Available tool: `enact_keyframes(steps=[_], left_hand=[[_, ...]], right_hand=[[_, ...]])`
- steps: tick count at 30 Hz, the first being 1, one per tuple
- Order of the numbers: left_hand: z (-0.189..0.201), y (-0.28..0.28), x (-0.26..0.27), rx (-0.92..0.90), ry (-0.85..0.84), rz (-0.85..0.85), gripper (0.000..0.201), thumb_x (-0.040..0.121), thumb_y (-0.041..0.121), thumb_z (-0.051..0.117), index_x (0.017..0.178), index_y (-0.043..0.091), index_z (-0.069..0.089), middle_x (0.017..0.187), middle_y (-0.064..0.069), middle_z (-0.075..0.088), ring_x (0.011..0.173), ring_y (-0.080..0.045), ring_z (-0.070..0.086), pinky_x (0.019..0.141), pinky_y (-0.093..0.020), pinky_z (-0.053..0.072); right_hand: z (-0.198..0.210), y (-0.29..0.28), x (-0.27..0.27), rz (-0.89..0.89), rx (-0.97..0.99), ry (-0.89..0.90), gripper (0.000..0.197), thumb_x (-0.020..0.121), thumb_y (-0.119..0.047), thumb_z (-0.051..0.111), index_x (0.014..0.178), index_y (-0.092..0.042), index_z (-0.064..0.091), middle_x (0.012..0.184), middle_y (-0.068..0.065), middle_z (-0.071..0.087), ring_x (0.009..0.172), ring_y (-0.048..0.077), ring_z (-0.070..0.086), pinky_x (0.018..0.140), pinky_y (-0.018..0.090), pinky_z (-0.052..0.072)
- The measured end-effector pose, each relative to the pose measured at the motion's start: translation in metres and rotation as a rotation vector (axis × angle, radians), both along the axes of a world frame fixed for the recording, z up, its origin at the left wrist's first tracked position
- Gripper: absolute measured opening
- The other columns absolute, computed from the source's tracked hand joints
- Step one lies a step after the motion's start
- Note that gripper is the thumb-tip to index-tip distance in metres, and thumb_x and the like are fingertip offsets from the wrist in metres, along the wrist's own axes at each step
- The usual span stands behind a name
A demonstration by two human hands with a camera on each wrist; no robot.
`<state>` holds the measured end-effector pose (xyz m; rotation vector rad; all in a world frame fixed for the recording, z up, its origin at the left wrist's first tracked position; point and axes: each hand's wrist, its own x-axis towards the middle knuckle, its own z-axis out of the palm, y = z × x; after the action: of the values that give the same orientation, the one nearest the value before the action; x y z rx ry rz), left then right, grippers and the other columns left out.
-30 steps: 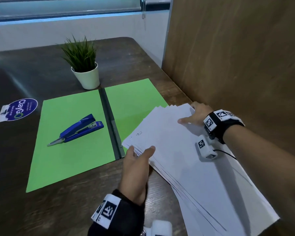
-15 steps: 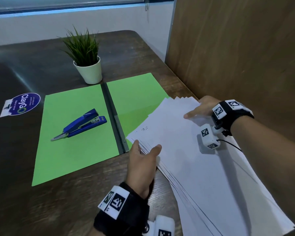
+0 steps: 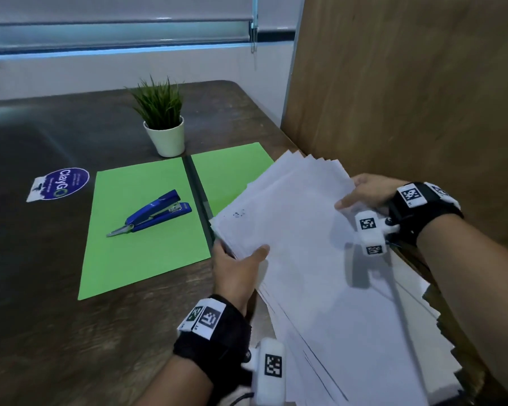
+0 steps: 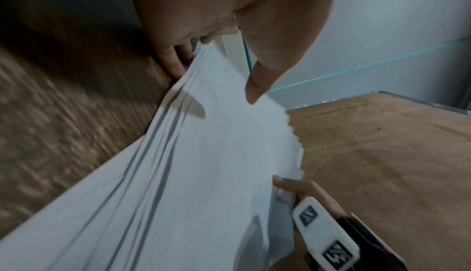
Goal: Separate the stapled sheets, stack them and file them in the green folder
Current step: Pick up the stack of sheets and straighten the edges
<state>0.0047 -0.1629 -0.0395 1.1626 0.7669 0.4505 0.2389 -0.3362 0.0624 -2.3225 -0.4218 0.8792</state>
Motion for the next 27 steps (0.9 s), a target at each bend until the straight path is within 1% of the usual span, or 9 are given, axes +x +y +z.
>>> enact_keyframes(steps=[3,6,8,10,13,17,20,22,27], left_hand=[[0.010,0.005,-0.008,-0.079,-0.111,-0.051,0.066,0.066,0.017,0.090,0.126,0.013,0.064,0.116,-0.007,0.074,0.108,-0.030,0.071,0.099,-0.052,0.053],[0.019,0.007,-0.018,-0.187,-0.181,-0.102,0.050,0.076,0.016,0.084,0.122,0.007,0.068,0.118,-0.013,0.073,0.112,-0.034,0.069,0.103,-0.052,0.050],[0.021,0.012,-0.026,-0.209,-0.187,-0.072,0.036,0.085,0.011,0.074,0.120,0.003,0.068,0.117,-0.015,0.073,0.110,-0.034,0.069,0.101,-0.050,0.051],[0.016,0.023,-0.035,-0.207,-0.165,-0.021,0.033,0.090,0.008,0.069,0.123,0.001,0.067,0.118,-0.016,0.073,0.110,-0.035,0.069,0.102,-0.051,0.051],[0.006,0.044,-0.050,-0.225,-0.102,0.021,0.035,0.091,0.008,0.069,0.125,0.003,0.066,0.119,-0.016,0.072,0.111,-0.036,0.068,0.102,-0.055,0.050],[-0.002,0.059,-0.060,-0.151,-0.026,-0.007,0.033,0.090,0.007,0.070,0.123,0.004,0.067,0.116,-0.011,0.074,0.106,-0.029,0.071,0.095,-0.045,0.054],[-0.007,0.065,-0.059,-0.091,0.003,-0.017,0.033,0.088,0.006,0.073,0.121,0.007,0.067,0.115,-0.006,0.075,0.108,-0.026,0.070,0.105,-0.048,0.049],[-0.008,0.068,-0.058,-0.074,0.040,-0.029,0.035,0.086,0.004,0.074,0.120,0.006,0.067,0.113,-0.006,0.076,0.107,-0.027,0.070,0.106,-0.050,0.048],[0.002,0.070,-0.053,-0.134,0.096,-0.142,0.036,0.084,-0.004,0.073,0.119,0.002,0.068,0.111,-0.012,0.075,0.106,-0.033,0.071,0.102,-0.053,0.050]], right_hand=[[0.021,-0.005,-0.018,0.041,0.140,0.053,0.025,0.077,-0.021,0.081,0.100,-0.014,0.076,0.103,0.023,0.073,0.081,0.034,0.060,0.073,0.039,0.044],[0.037,0.001,-0.035,0.001,0.327,0.088,0.014,0.086,-0.006,0.072,0.099,-0.009,0.074,0.090,0.013,0.076,0.071,0.025,0.071,0.060,0.029,0.056],[0.039,0.004,-0.036,-0.015,0.359,0.119,0.020,0.082,-0.006,0.075,0.101,-0.007,0.074,0.095,0.014,0.076,0.078,0.027,0.072,0.070,0.034,0.060],[0.031,-0.001,-0.031,-0.024,0.312,0.134,0.018,0.076,-0.006,0.078,0.093,-0.010,0.075,0.092,0.016,0.074,0.076,0.030,0.068,0.076,0.038,0.056],[0.002,-0.013,-0.029,-0.086,0.229,0.140,0.008,0.083,0.001,0.071,0.086,-0.006,0.067,0.072,0.014,0.066,0.059,0.022,0.062,0.060,0.031,0.049],[-0.053,-0.016,-0.051,-0.164,0.220,0.211,0.005,0.093,-0.003,0.062,0.090,-0.007,0.065,0.084,0.013,0.073,0.069,0.019,0.072,0.061,0.026,0.051],[-0.078,-0.007,-0.060,-0.215,0.160,0.080,0.007,0.091,-0.004,0.066,0.084,-0.004,0.065,0.073,0.012,0.065,0.055,0.016,0.061,0.051,0.024,0.047],[-0.080,-0.001,-0.062,-0.216,0.123,-0.009,0.009,0.091,-0.005,0.067,0.083,-0.004,0.065,0.071,0.012,0.062,0.053,0.016,0.055,0.047,0.023,0.045],[-0.080,0.016,-0.057,-0.238,0.183,-0.121,0.011,0.090,-0.008,0.069,0.087,0.002,0.070,0.071,0.007,0.058,0.058,0.015,0.050,0.057,0.025,0.044]])
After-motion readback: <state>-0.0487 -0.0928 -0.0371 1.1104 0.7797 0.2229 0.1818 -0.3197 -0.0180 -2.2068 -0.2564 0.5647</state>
